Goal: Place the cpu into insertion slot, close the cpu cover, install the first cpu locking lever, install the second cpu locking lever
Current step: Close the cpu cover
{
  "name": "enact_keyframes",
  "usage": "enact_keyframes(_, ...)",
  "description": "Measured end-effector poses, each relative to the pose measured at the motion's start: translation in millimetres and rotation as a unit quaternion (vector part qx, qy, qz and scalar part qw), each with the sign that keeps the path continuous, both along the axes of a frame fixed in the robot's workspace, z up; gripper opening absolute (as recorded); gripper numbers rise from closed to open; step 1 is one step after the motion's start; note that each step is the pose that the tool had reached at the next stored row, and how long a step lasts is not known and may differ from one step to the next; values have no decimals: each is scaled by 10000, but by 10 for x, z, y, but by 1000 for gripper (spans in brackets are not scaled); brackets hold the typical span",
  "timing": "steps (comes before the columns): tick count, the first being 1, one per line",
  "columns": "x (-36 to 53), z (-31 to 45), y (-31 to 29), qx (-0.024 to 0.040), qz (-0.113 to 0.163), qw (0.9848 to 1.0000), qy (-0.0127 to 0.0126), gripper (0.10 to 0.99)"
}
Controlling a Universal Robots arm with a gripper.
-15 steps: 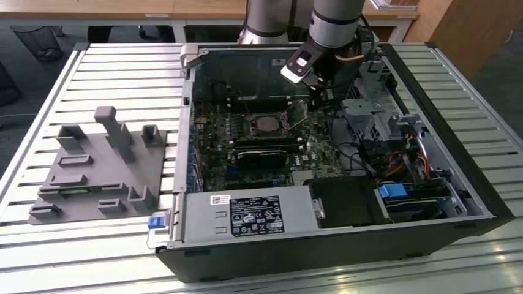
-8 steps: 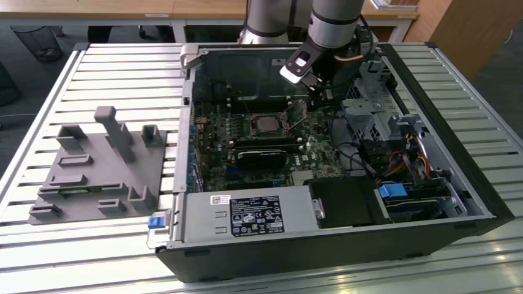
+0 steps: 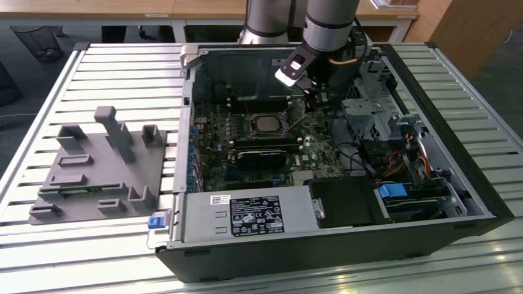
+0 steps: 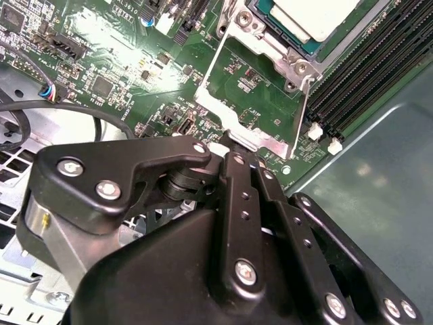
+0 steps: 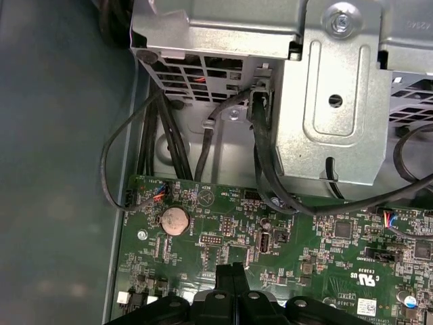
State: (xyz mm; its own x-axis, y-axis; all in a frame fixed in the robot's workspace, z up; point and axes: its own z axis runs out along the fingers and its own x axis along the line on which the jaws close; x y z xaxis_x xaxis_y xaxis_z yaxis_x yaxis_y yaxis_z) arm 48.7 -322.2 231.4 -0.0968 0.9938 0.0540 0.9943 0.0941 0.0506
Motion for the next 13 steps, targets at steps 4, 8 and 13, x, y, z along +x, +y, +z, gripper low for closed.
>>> enact_keyframes(4,-5,-1,0,2,-1,10000,0,106)
enact_keyframes(8,-16,-1,0,2,0,10000,0,106)
enact_keyframes(13,-25,-2,0,2,0,10000,0,106)
